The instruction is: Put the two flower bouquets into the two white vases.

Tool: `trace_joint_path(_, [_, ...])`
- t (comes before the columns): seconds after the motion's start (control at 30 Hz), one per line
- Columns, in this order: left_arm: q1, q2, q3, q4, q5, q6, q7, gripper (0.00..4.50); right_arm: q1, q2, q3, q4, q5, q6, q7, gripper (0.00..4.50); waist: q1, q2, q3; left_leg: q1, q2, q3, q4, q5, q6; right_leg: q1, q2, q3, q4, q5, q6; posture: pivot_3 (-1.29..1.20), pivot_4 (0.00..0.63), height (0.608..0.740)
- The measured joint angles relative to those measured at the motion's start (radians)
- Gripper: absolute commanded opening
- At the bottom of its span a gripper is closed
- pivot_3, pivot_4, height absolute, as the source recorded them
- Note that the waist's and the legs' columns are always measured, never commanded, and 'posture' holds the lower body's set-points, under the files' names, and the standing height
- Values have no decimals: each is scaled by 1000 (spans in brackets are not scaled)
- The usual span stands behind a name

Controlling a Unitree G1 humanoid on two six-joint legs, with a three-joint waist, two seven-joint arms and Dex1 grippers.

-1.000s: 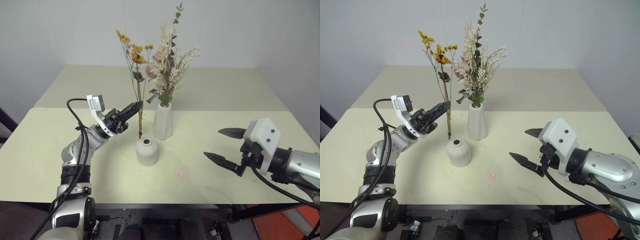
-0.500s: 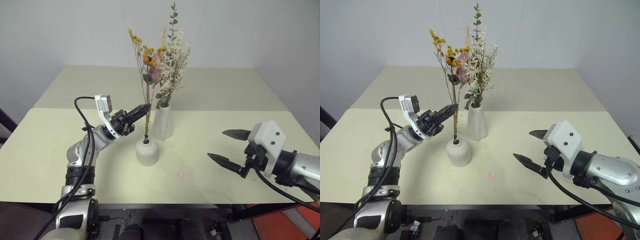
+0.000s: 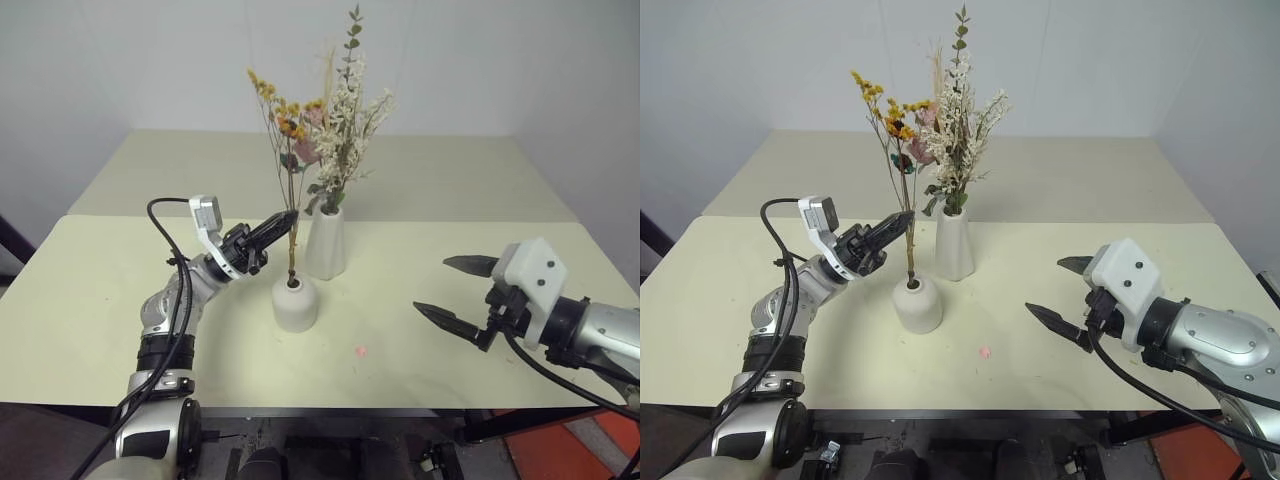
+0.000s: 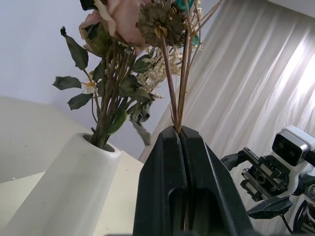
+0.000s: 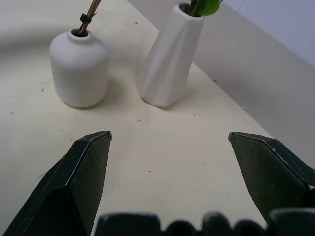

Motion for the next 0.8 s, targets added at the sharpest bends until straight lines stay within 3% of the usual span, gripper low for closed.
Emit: trace_joint_path(0.8, [61,-1,-5,-113,34,-85,-53,10,22,0,-12,1,-13,-34,8,4500,0,0,0,0,0,0,-1,0,0,0,0,0,-1,0,0,0,150,740])
